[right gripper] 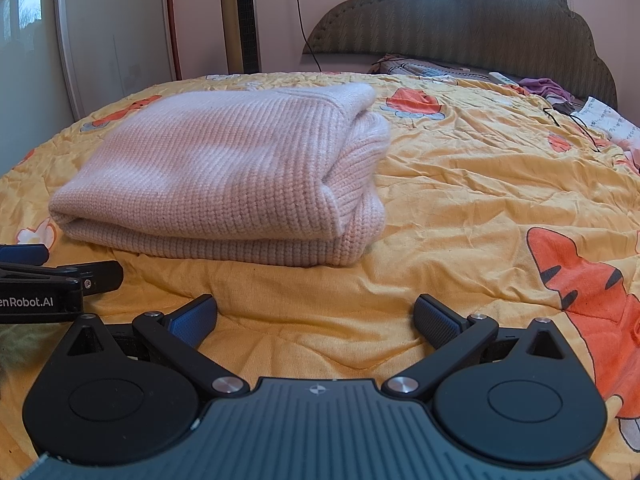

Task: Fold small clothes

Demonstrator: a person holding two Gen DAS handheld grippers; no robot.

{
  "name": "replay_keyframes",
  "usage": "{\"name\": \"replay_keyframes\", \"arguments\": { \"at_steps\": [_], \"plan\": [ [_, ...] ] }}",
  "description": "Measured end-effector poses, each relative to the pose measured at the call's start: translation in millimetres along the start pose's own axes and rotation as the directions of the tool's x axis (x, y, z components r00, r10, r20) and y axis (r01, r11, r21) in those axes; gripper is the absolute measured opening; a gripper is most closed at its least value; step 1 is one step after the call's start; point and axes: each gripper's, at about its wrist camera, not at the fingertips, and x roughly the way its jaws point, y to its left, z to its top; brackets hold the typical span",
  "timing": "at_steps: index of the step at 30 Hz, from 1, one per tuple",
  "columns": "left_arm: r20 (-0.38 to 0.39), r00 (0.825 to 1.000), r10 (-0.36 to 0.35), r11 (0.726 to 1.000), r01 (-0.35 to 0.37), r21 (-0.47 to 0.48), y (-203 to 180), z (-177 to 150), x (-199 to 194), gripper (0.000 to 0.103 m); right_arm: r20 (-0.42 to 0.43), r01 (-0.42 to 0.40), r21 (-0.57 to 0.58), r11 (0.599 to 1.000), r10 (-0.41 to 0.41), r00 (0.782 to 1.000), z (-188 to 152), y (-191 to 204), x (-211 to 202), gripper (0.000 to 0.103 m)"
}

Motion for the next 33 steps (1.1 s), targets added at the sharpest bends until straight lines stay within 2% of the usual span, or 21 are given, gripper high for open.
{"name": "replay_keyframes", "arguments": {
  "at_steps": [33],
  "plan": [
    [0.004,1.0,-0.009,1.0,0.01,-0.01,-0.4,-0.4,-1.0,0.103,0.0,0.0,-0.001,1.0,0.0,1.0,0.0,-0.2,-0.2,0.102]
  ]
}}
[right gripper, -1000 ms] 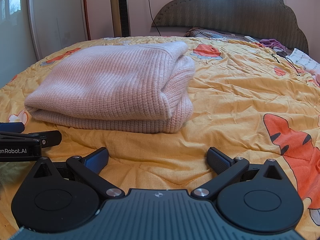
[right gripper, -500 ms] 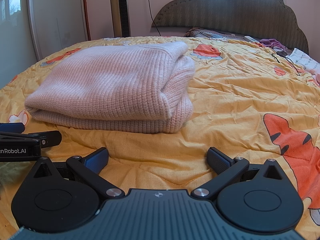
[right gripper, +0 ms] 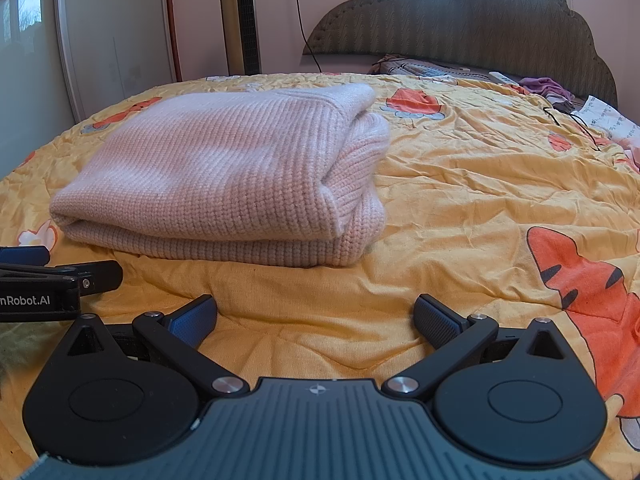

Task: Fold small clothes

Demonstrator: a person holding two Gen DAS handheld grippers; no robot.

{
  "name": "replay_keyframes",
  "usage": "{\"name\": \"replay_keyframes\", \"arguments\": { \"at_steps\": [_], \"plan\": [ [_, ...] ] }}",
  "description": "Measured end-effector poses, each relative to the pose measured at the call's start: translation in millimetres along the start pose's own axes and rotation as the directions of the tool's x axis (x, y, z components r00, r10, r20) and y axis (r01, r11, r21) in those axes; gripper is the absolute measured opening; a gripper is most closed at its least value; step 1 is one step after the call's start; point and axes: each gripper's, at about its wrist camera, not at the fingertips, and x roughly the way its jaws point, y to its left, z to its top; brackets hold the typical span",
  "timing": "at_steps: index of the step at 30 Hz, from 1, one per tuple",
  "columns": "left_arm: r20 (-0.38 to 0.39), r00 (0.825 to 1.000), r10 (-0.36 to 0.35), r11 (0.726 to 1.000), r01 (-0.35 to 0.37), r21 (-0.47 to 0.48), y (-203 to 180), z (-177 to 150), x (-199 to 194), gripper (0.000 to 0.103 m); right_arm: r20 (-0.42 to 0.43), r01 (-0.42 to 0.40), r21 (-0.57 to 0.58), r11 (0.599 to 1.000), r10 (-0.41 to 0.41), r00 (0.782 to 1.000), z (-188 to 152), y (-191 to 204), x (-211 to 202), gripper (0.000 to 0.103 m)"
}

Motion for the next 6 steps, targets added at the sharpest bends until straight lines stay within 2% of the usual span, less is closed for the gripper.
{"name": "replay_keyframes", "arguments": {
  "at_steps": [6],
  "plan": [
    [0.014,1.0,-0.025,0.999,0.026,-0.029,7.0,-0.8,-1.8,0.103,0.0,-0.001,0.002,1.0,0.001,1.0,0.0,0.0,0.0,0.102]
  ]
}}
